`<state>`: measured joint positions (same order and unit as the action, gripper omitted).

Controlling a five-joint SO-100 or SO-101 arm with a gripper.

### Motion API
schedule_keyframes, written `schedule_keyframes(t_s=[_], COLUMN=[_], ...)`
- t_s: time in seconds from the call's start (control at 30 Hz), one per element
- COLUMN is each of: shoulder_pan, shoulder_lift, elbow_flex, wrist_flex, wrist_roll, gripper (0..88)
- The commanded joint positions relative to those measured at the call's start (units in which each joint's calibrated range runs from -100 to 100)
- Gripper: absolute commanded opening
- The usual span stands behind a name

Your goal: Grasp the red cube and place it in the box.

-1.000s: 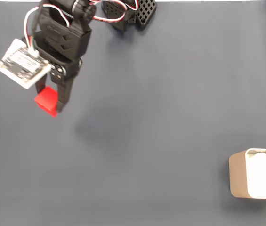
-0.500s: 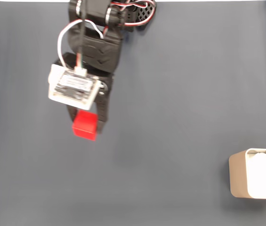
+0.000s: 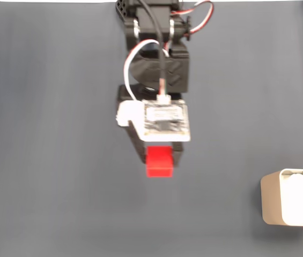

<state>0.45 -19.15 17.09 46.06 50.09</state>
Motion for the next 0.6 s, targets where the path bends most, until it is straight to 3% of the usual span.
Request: schedule_keyframes(t_s=[0.0, 0.57], shoulder_pan=[-2.50, -10.81], shoulder_lift=[1.47, 16.38], elbow_flex=[-5.59, -21.92], wrist_flex=[0.25, -0.24], wrist_roll=[0.34, 1.03], gripper=[3.2, 3.1])
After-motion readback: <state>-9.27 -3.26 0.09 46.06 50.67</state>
